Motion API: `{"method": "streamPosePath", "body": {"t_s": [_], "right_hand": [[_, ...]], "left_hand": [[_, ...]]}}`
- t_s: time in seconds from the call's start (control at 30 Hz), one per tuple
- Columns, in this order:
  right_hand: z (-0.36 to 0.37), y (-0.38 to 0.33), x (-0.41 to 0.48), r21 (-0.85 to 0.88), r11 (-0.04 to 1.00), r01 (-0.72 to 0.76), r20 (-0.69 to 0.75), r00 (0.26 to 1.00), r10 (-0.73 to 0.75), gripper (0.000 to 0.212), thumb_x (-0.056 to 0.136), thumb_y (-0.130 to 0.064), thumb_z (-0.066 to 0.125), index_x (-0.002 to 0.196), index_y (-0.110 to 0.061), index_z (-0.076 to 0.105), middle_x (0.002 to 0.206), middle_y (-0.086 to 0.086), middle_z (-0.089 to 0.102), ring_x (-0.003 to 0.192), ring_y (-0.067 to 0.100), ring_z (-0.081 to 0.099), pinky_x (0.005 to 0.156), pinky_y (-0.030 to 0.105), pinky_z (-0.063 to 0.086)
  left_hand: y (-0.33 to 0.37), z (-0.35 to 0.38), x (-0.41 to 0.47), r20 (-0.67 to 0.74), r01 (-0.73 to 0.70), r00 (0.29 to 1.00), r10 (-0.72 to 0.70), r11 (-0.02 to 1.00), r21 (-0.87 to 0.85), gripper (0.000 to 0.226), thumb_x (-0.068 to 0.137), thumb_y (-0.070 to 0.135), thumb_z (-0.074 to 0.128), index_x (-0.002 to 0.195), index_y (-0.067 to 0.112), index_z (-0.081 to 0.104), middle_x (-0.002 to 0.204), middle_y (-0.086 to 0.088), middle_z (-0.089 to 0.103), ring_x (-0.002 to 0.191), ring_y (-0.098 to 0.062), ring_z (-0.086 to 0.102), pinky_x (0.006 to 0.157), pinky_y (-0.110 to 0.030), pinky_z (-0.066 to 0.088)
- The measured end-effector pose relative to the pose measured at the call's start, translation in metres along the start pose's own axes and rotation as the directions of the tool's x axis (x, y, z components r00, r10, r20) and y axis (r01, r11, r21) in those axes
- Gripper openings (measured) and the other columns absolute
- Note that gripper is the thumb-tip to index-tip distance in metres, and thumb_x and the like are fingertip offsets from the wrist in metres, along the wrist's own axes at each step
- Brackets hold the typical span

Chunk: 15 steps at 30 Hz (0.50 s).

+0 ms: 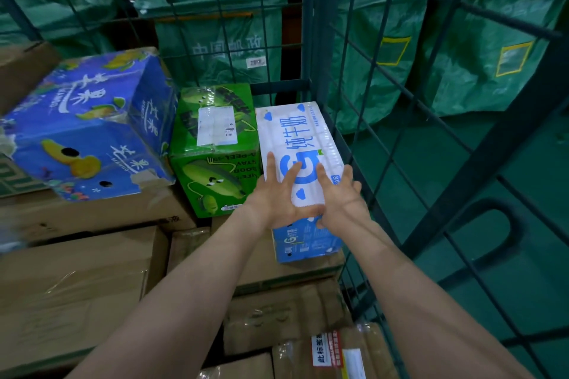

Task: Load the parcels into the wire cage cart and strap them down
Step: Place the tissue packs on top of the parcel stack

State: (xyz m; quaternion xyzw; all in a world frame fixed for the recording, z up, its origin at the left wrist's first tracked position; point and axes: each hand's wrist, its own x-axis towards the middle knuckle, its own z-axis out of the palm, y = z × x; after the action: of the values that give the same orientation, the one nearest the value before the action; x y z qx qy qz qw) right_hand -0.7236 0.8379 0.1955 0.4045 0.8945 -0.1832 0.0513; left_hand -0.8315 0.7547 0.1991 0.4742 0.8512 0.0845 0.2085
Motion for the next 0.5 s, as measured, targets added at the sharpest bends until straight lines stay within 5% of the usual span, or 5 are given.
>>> {"method": "streamPosePath", "body": {"t_s": [0.13, 0.5], "right_hand": [[-0.0026, 0.0007, -0.0022, -0.016, 1.000, -0.002, 0.028, 1.000, 0.003, 0.102, 0.084, -0.012, 0.069, 0.150, -0.035, -0.006, 0.153, 0.016, -0.018, 0.134, 0.032, 0.020, 0.072, 0.027, 0.038], [-0.0095, 0.0008, -0.0072, 0.098, 0.995, -0.009, 0.104, 0.995, -0.001, 0.098, 0.083, -0.019, 0.061, 0.149, -0.036, -0.010, 0.153, 0.010, -0.026, 0.140, 0.031, 0.004, 0.090, 0.033, 0.038]], "left_hand": [[-0.0007, 0.0000, 0.0012, 0.040, -0.002, 0.999, -0.002, 0.995, 0.102, 0.117, 0.071, 0.049, 0.074, 0.148, 0.035, -0.013, 0.146, -0.011, -0.040, 0.137, -0.039, 0.019, 0.108, -0.043, 0.035], [-0.0002, 0.0013, 0.0051, 0.040, 0.020, 0.999, -0.020, 1.000, 0.004, 0.123, 0.067, 0.041, 0.081, 0.148, 0.036, -0.012, 0.145, -0.008, -0.043, 0.136, -0.037, 0.023, 0.107, -0.039, 0.036]]}}
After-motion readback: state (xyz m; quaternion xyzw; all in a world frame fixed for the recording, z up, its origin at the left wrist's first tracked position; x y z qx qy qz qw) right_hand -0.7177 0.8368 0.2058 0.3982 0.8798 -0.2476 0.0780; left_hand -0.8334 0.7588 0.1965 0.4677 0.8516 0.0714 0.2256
